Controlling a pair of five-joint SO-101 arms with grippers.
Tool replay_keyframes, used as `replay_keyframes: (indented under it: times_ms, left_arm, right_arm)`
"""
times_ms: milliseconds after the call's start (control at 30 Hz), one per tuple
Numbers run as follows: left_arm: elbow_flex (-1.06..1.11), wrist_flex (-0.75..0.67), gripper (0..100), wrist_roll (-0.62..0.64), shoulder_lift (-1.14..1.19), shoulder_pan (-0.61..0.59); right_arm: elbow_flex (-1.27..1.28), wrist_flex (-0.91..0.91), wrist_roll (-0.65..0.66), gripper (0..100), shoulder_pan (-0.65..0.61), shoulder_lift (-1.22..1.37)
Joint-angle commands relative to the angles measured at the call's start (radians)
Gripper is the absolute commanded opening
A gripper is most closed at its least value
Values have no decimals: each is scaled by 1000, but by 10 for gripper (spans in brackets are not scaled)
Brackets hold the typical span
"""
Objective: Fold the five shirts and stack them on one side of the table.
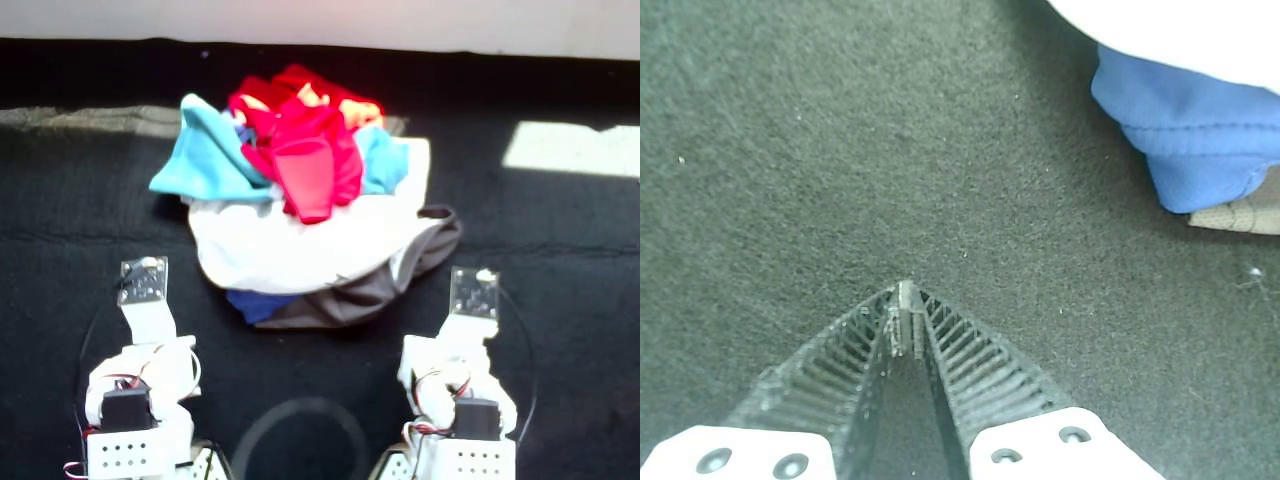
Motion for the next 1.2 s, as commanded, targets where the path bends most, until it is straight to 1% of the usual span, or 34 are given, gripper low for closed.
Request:
replay_keyframes:
  times_ms: [0, 400, 567, 633, 700, 767, 833, 867, 900, 1000, 1033, 1067, 1167]
  left_arm:
    - [15, 5, 10, -9, -10, 18]
    - [15, 5, 13, -9, -10, 19]
    - [15, -2, 14, -15, -10, 87]
    - [8, -91, 14, -15, -12, 113]
    - [-8, -229, 14, -15, -12, 114]
    - [-47, -333, 14, -15, -12, 114]
    - [-102, -397, 46, -8, -12, 120]
    - [-137, -416, 82, 0, -12, 122]
    - [-173, -425, 127, 29, -12, 122]
    - [-295, -425, 276, 178, -10, 128]
    - [-340, -423, 309, 203, -8, 147]
    - [-377, -414, 327, 204, -7, 173]
    - [-464, -339, 330, 204, 67, 291]
  right_arm:
    - [130, 2, -6, 7, -5, -4]
    - [130, 2, -6, 7, -5, -4]
    - [130, 2, -6, 7, -5, -4]
    - [130, 2, -6, 7, -5, -4]
    - [130, 2, -6, 7, -5, -4]
    - [130, 2, -6, 7, -5, -4]
    - [130, 2, -6, 7, -5, -4]
    - [130, 2, -6, 7, -5, -4]
    - [130, 2, -6, 7, -5, -4]
    - [130, 2, -6, 7, -5, -4]
    - [130, 2, -6, 7, -5, -4]
    - [130, 2, -6, 7, -5, -4]
    - [130, 2, -6, 7, -5, -4]
